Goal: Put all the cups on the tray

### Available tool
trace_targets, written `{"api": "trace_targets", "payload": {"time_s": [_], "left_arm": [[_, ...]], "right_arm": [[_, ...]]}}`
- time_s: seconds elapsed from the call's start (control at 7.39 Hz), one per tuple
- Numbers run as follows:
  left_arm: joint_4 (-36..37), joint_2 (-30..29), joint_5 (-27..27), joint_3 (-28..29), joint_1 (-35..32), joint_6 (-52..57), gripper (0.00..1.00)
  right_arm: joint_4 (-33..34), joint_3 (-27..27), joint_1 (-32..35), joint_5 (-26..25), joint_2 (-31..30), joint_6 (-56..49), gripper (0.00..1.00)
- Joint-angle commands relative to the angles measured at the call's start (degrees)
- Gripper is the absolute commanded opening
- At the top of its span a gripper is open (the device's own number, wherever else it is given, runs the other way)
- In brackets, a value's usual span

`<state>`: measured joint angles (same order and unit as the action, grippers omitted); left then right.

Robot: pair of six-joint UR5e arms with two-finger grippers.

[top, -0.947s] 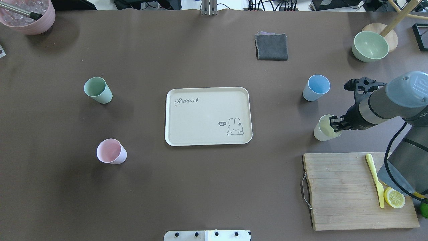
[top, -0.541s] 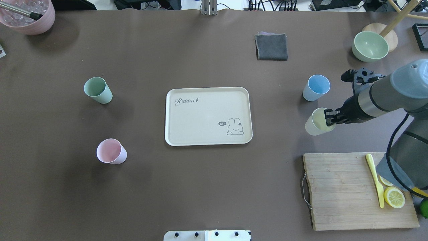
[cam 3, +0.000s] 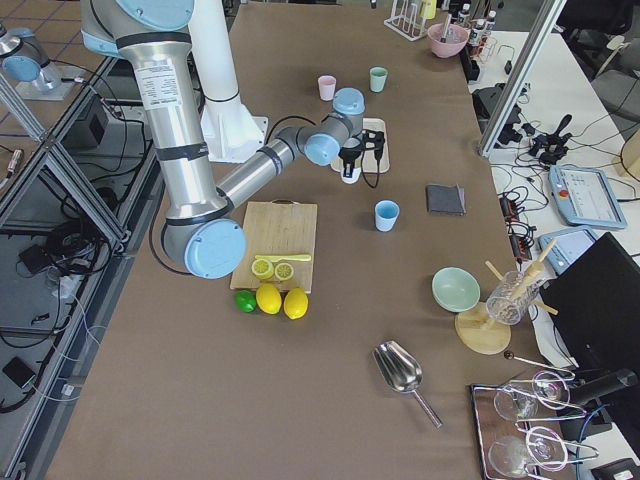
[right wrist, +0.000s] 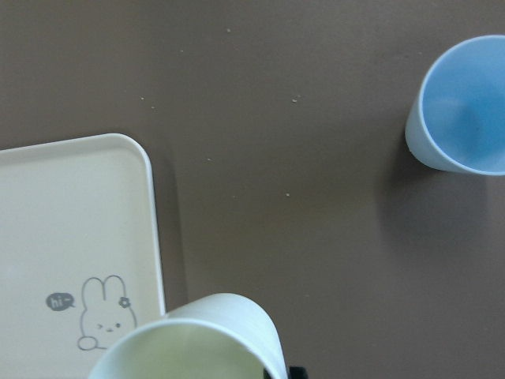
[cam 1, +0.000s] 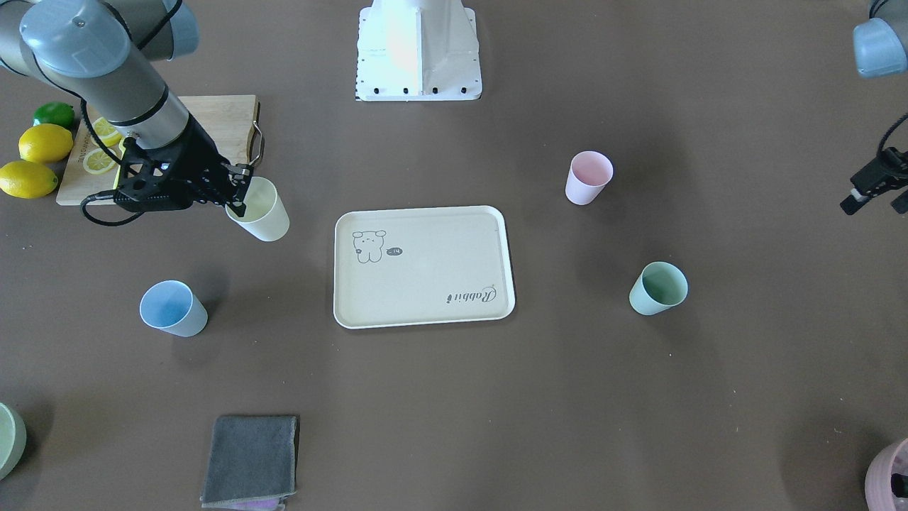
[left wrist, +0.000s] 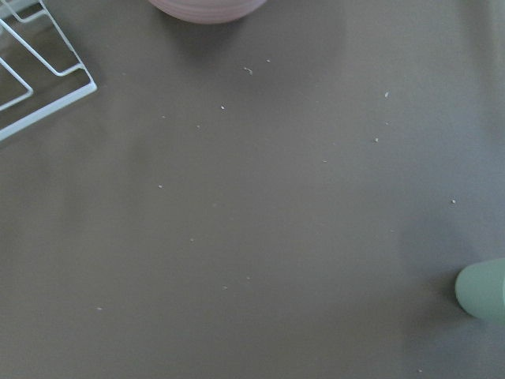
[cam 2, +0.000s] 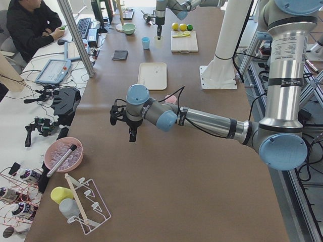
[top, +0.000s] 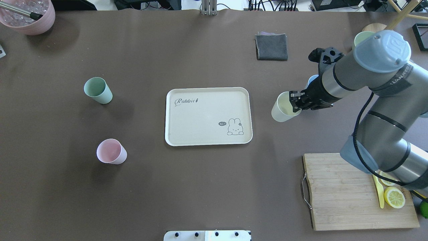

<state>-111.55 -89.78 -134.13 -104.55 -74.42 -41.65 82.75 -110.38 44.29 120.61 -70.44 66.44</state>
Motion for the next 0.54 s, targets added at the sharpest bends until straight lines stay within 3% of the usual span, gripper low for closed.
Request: {"api": "trace_targets", "payload": {"time_s": [0.0,0.41], "left_arm": [[-5.57,0.31,3.24,-2.33,8.81,-12.09,0.98],[-8.33,1.01,4.31,-3.9,13.14,-16.27,0.98]], "right_arm": [[2.68,3.57,-3.14,-2.91,8.18,3.95,0.0],[1.98,10.62,-7.01,-5.9,13.48,4.58,0.0]]}}
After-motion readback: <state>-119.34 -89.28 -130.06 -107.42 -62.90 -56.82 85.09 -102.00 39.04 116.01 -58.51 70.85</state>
